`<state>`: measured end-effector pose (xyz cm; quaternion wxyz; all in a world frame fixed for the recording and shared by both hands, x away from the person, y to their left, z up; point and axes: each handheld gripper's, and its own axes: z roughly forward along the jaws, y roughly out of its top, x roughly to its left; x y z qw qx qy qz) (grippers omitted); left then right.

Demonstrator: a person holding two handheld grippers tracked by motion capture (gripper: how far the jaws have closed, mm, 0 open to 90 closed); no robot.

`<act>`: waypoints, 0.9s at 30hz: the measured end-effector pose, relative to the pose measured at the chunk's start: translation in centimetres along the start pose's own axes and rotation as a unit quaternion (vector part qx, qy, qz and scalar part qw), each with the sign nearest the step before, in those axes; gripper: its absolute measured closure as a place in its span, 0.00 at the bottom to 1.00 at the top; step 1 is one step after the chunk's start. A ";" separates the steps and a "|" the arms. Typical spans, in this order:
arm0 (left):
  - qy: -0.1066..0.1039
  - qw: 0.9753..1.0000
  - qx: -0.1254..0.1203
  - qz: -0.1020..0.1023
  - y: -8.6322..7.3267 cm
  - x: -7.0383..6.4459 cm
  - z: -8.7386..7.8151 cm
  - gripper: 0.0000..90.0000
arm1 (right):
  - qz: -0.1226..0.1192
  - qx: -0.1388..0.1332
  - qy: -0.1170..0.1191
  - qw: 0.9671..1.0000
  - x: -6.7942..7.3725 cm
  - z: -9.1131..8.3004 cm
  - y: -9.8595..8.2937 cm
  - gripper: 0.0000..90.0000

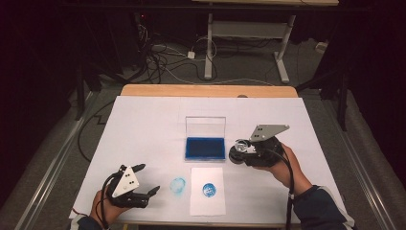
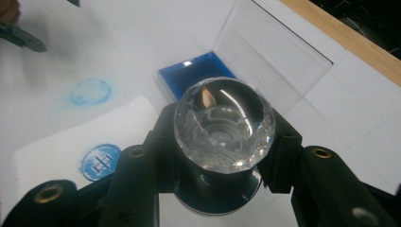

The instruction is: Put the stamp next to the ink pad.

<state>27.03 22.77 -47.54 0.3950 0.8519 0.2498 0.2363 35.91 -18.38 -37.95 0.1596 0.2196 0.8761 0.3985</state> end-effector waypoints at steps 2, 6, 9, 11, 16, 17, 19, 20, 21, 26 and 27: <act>0.000 1.000 0.003 -0.002 -0.1 -0.1 0.0 0.16 | 0.004 0.009 -0.007 1.000 -0.6 0.5 -0.1 0.63; 0.003 1.000 0.002 -0.001 -0.1 -0.1 -0.1 0.16 | 0.015 0.020 -0.016 1.000 -1.8 1.4 -0.3 0.63; 0.006 1.000 0.002 0.003 -0.1 -0.1 -0.1 0.16 | 0.021 0.030 -0.020 0.999 -2.4 2.2 -0.4 0.63; 0.007 1.000 0.002 0.003 -0.1 -0.1 -0.1 0.16 | 0.029 0.036 -0.017 0.999 -2.9 2.7 -0.5 0.63; 0.007 1.000 0.003 0.002 -0.1 -0.1 -0.1 0.16 | 0.036 0.049 -0.015 0.998 -4.0 3.8 -0.9 0.63; 0.007 1.000 0.003 0.002 -0.1 -0.1 -0.1 0.16 | 0.038 0.052 -0.017 0.998 -4.1 4.1 -0.9 0.63; 0.007 1.000 0.003 0.002 -0.1 -0.1 -0.1 0.16 | 0.041 0.060 -0.018 0.997 -4.3 4.6 -1.1 0.63; 0.007 1.000 0.002 0.002 -0.1 -0.1 -0.1 0.16 | 0.037 0.064 -0.022 0.997 -4.4 4.9 -1.1 0.63; 0.006 1.000 0.002 0.002 -0.1 -0.1 0.0 0.16 | 0.035 0.068 -0.029 0.997 -4.4 5.1 -1.1 0.63; 0.002 1.000 0.005 -0.001 -0.1 -0.2 0.0 0.17 | 0.036 0.082 -0.031 0.996 -4.8 6.4 -1.4 0.63; 0.002 1.000 0.005 -0.001 -0.1 -0.2 0.0 0.17 | 0.040 0.083 -0.028 0.995 -4.9 6.6 -1.4 0.63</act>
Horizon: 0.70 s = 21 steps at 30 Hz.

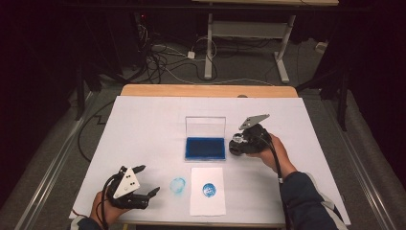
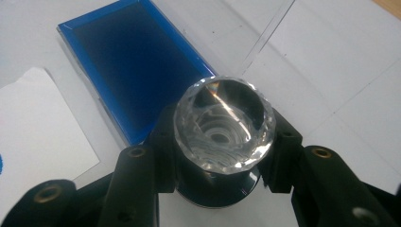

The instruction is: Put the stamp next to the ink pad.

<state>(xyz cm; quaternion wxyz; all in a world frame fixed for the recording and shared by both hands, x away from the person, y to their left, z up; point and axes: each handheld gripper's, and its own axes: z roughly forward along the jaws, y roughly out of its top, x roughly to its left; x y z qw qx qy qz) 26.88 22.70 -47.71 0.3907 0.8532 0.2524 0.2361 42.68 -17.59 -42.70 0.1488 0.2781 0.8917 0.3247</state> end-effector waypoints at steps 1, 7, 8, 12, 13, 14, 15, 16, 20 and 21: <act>0.003 1.000 -0.002 0.004 0.0 0.0 0.0 0.17 | 0.002 0.001 0.000 1.000 0.0 0.2 0.0 0.63; -0.001 1.000 0.001 0.001 0.0 0.0 0.0 0.17 | 0.003 0.009 -0.001 1.000 -0.2 0.9 -0.1 0.63; 0.000 1.000 0.001 0.001 0.0 0.0 0.0 0.17 | 0.004 0.010 -0.001 1.000 -0.2 1.0 -0.1 0.63; -0.001 1.000 0.001 0.002 0.0 0.0 0.0 0.17 | 0.008 0.012 0.001 1.000 -0.2 1.0 -0.2 0.63; -0.001 1.000 0.002 0.002 0.0 0.0 0.1 0.17 | 0.009 0.011 0.000 1.000 -0.3 1.0 -0.3 0.63; -0.001 1.000 0.002 0.002 0.0 0.0 0.1 0.17 | 0.011 0.011 0.001 1.000 -0.2 1.1 -0.3 0.63; -0.001 1.000 0.001 0.002 0.0 0.0 0.1 0.17 | 0.013 0.012 0.003 1.000 -0.2 1.1 -0.3 0.63; -0.001 1.000 0.001 0.002 0.0 0.0 0.0 0.17 | 0.013 0.012 0.004 1.000 -0.3 1.1 -0.3 0.63; -0.002 1.000 0.001 0.002 0.0 0.0 0.1 0.17 | 0.011 0.013 0.005 1.000 -0.1 1.1 -0.4 0.62; -0.002 1.000 0.001 0.002 0.0 0.0 0.1 0.17 | 0.011 0.015 0.005 1.000 -0.1 1.2 -0.4 0.62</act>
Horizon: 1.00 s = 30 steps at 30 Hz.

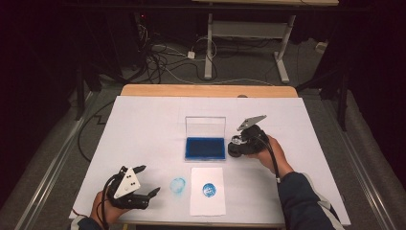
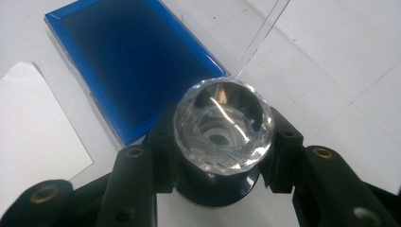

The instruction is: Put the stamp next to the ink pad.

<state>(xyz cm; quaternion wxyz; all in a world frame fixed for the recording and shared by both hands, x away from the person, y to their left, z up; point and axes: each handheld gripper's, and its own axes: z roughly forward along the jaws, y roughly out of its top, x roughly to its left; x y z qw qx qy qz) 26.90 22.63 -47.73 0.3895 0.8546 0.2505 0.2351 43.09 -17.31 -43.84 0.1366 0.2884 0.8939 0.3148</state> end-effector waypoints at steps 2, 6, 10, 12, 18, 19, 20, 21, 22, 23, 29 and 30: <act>0.000 1.000 0.000 0.000 0.0 0.0 0.0 0.17 | -0.002 0.001 0.002 1.000 0.1 0.1 -0.1 0.61; -0.001 1.000 0.000 0.000 0.0 0.0 0.0 0.17 | -0.002 -0.001 0.004 1.000 0.2 0.0 0.0 0.59; -0.001 1.000 0.000 0.000 0.0 0.0 0.0 0.17 | -0.003 -0.004 0.002 1.000 0.3 -0.1 0.0 0.54; -0.001 1.000 0.000 0.000 0.0 0.0 0.0 0.17 | 0.000 -0.005 -0.003 1.000 0.3 -0.2 0.0 0.49; -0.002 1.000 0.000 0.000 0.0 0.0 0.1 0.17 | 0.000 -0.022 -0.010 1.000 0.4 -0.7 0.1 0.40; -0.002 1.000 0.001 0.000 0.0 0.0 0.1 0.17 | 0.000 -0.027 -0.010 1.000 0.5 -0.8 0.2 0.40; -0.001 1.000 0.001 0.000 0.0 0.0 0.1 0.17 | 0.001 -0.033 -0.010 0.999 0.5 -1.0 0.2 0.39; -0.001 1.000 0.000 0.000 0.0 0.0 0.1 0.17 | 0.001 -0.038 -0.011 0.999 0.5 -1.1 0.2 0.37; -0.001 1.000 0.001 0.000 0.0 0.0 0.1 0.17 | 0.002 -0.042 -0.016 0.999 0.6 -1.2 0.3 0.36; -0.002 1.000 0.001 0.000 0.0 0.0 0.1 0.17 | 0.000 -0.044 -0.020 0.999 0.6 -1.4 0.3 0.35; -0.002 1.000 0.000 0.001 0.1 0.0 0.1 0.17 | 0.005 -0.080 -0.035 0.996 0.7 -2.7 0.5 0.29; -0.002 1.000 0.000 0.001 0.1 0.0 0.0 0.17 | 0.007 -0.086 -0.034 0.996 0.7 -3.0 0.6 0.29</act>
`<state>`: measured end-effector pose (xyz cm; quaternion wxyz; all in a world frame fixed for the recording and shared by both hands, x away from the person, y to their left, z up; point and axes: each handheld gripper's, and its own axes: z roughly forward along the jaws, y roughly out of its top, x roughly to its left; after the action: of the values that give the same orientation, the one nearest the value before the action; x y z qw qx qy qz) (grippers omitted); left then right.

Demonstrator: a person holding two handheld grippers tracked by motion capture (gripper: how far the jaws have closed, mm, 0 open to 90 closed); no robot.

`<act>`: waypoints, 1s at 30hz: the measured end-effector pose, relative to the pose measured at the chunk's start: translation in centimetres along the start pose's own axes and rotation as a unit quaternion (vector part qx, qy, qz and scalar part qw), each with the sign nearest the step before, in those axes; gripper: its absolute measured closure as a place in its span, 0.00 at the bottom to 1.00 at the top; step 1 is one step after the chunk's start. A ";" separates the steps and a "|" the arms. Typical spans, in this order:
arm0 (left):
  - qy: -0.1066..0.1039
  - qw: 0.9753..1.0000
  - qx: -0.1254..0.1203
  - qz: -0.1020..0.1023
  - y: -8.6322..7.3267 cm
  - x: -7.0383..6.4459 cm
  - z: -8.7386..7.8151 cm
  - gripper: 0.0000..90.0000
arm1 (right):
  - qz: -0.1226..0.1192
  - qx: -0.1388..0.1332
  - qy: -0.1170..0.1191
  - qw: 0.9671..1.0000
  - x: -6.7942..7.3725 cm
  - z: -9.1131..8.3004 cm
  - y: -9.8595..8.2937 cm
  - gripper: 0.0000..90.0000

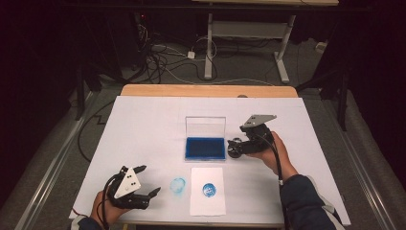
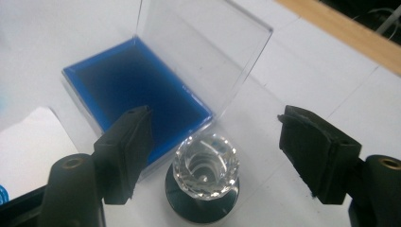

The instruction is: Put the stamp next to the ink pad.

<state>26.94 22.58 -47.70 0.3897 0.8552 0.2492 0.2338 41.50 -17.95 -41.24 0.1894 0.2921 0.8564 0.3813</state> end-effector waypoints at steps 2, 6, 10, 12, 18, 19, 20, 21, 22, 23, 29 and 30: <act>0.000 1.000 0.000 -0.001 0.0 0.0 0.0 0.17 | -0.006 -0.009 -0.002 1.000 0.1 -0.4 0.2 0.28; 0.002 1.000 -0.001 0.001 0.0 0.0 -0.1 0.17 | -0.016 -0.024 -0.014 1.000 0.5 -1.0 0.4 0.25; 0.005 1.000 -0.003 0.000 0.1 0.1 -0.2 0.17 | -0.017 -0.034 -0.015 0.999 0.7 -1.3 0.5 0.21; 0.007 1.000 -0.006 0.005 0.1 0.1 -0.2 0.17 | -0.024 -0.038 -0.020 0.999 0.9 -1.5 0.5 0.20; 0.004 1.000 -0.003 0.001 0.1 0.1 -0.2 0.17 | -0.029 -0.056 -0.024 0.998 1.4 -2.3 0.7 0.19; 0.004 1.000 -0.003 0.001 0.1 0.1 -0.2 0.17 | -0.030 -0.061 -0.025 0.997 1.4 -2.5 0.7 0.19; 0.004 1.000 -0.003 0.002 0.1 0.0 -0.2 0.17 | -0.032 -0.064 -0.025 0.997 1.5 -2.6 0.7 0.19; 0.004 1.000 -0.003 0.002 0.1 0.0 -0.2 0.17 | -0.034 -0.068 -0.027 0.997 1.6 -2.8 0.7 0.19; 0.004 1.000 -0.003 0.002 0.1 0.0 -0.2 0.17 | -0.034 -0.071 -0.028 0.997 1.6 -2.9 0.7 0.19; 0.004 1.000 -0.003 0.001 0.1 0.0 -0.2 0.17 | -0.036 -0.073 -0.028 0.996 1.7 -3.1 0.8 0.19; 0.007 1.000 -0.005 0.007 0.1 0.1 -0.2 0.17 | -0.042 -0.084 -0.032 0.995 2.2 -3.7 0.6 0.18; 0.007 1.000 -0.004 0.008 0.1 0.1 -0.2 0.17 | -0.046 -0.085 -0.035 0.995 2.3 -3.8 0.6 0.18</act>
<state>26.89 22.68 -47.44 0.3899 0.8537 0.2442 0.2441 37.89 -18.25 -38.57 0.2603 0.2484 0.8263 0.4333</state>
